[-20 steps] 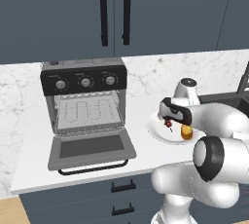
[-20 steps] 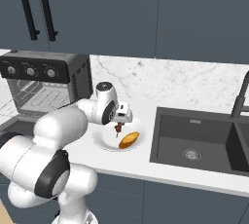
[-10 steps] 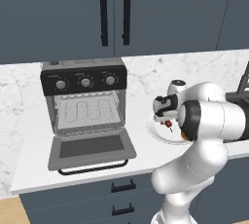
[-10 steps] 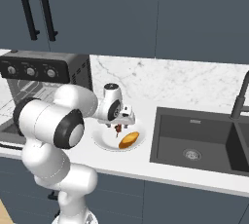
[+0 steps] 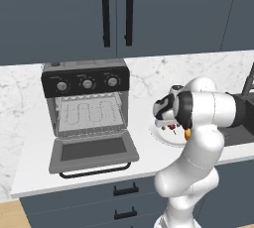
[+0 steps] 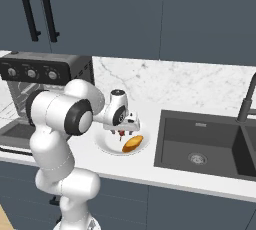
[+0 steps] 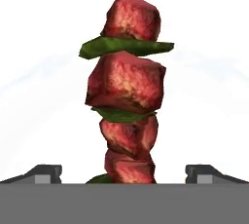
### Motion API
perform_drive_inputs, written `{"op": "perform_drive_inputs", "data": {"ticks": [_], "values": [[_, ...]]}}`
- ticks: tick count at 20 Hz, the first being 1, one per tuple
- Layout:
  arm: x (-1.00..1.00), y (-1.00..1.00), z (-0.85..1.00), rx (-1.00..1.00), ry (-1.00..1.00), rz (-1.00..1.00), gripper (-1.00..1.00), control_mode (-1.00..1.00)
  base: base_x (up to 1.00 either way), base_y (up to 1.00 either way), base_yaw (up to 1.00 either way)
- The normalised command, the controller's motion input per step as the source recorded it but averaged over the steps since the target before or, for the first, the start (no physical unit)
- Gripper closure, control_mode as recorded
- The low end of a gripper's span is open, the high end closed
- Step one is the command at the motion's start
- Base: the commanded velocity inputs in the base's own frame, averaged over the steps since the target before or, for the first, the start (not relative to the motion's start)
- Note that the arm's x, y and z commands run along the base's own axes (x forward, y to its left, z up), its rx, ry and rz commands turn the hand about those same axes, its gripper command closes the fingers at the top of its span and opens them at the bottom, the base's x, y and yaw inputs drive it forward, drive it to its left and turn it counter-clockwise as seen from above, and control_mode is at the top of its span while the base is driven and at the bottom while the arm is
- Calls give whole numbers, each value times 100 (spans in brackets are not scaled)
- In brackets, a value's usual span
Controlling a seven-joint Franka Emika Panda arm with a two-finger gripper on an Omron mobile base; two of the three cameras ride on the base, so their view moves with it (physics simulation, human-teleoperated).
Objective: Pick up the kebab skewer and baguette bread, and place them inside the toaster oven. Close the toaster oven door and start by setting the timer.
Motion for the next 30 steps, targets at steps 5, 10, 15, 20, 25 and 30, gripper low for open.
{"op": "perform_drive_inputs", "data": {"ticks": [5, 10, 15, 20, 25, 30], "values": [[1, 0, -45, 0, 0, 1, 100, -100, 0, 0, 0], [-1, 0, -36, 0, 3, 2, 100, -100, 0, 0, 0], [-7, 0, -6, 0, 5, 6, 100, -100, 0, 0, 0], [-35, 0, 22, 0, -2, 4, 100, -100, 0, 0, 0], [-95, 14, 93, 1, -14, 1, 100, -100, 0, 0, 0], [-86, 57, 70, 0, -1, 0, 100, -100, 0, 0, 0]]}}
